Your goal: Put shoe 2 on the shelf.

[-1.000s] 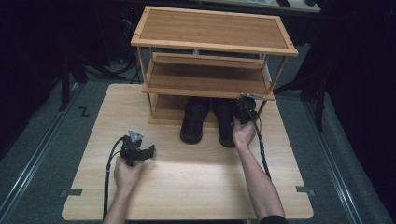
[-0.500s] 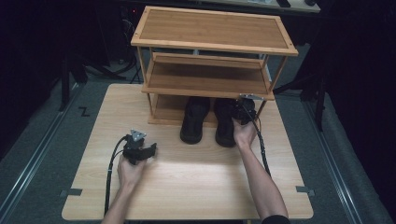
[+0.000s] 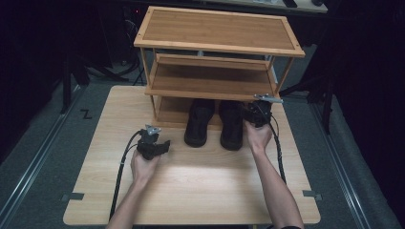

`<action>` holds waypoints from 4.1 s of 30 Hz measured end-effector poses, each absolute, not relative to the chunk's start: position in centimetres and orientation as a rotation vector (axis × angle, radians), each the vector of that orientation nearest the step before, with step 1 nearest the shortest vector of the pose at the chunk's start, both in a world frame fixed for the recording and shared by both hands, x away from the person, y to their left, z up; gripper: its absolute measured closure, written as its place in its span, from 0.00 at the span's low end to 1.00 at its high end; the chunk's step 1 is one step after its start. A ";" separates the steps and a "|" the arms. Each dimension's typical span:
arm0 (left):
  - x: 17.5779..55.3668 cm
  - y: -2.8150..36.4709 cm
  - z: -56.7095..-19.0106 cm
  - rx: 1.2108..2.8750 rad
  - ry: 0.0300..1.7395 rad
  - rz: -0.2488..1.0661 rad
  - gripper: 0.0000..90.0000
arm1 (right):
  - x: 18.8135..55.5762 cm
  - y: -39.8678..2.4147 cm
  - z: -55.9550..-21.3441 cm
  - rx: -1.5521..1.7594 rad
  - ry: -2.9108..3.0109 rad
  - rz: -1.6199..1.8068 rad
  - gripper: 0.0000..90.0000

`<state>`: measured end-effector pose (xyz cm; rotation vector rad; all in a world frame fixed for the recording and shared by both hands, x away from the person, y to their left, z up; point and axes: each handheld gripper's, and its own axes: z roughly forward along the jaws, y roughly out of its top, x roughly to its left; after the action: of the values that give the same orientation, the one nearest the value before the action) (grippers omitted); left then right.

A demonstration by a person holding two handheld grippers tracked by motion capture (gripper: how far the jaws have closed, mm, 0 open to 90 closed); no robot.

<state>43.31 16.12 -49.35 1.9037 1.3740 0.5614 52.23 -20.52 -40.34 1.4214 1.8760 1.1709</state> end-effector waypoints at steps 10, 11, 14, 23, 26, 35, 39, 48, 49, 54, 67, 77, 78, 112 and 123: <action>44.5 14.7 -48.3 1.874 1.355 0.522 0.51 | 50.8 -22.3 -39.2 1.358 1.905 1.160 0.84; 44.6 14.5 -48.2 1.877 1.355 0.521 0.51 | 50.5 -22.6 -39.4 1.356 1.894 1.166 0.86; 45.1 14.0 -48.0 1.893 1.339 0.520 0.51 | 50.3 -23.2 -40.3 1.384 1.899 1.142 0.86; 46.7 12.5 -47.5 1.913 1.338 0.542 0.52 | 50.9 -24.8 -44.1 1.500 1.972 1.040 0.86; 47.6 12.1 -47.2 1.915 1.346 0.559 0.54 | 51.0 -24.7 -45.1 1.507 1.992 1.007 0.86; 49.8 10.8 -47.9 1.916 1.377 0.558 0.57 | 51.3 -23.9 -46.9 1.535 2.046 0.948 0.85; 50.1 10.7 -47.8 1.918 1.385 0.538 0.58 | 51.6 -23.1 -47.2 1.532 2.073 0.966 0.85; 50.8 9.8 -47.9 1.904 1.391 0.489 0.58 | 51.9 -22.8 -47.5 1.560 2.057 0.991 0.87; 50.8 9.7 -47.9 1.905 1.394 0.495 0.58 | 51.9 -22.7 -47.5 1.559 2.060 0.994 0.87; 51.1 9.3 -47.8 1.901 1.404 0.485 0.59 | 51.9 -22.2 -47.5 1.568 2.066 1.013 0.87; 51.5 8.5 -47.4 1.848 1.420 0.432 0.70 | 51.9 -20.5 -46.8 1.563 2.048 1.063 0.94; 52.3 8.7 -47.6 1.812 1.466 0.427 0.71 | 53.0 -19.6 -46.3 1.528 2.045 0.985 0.94; 52.3 8.8 -47.6 1.816 1.470 0.429 0.70 | 53.2 -19.6 -46.4 1.544 2.045 0.979 0.94; 45.5 13.1 -45.7 1.834 1.269 0.571 0.45 | 48.3 -24.7 -46.6 1.441 2.055 1.071 0.63; 43.3 14.2 -46.3 1.864 1.249 0.553 0.43 | 45.8 -26.6 -46.6 1.423 2.015 1.138 0.63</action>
<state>43.32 14.20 -46.31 1.8643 1.2485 0.5527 45.81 -26.63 -46.58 1.4227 2.0154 1.1383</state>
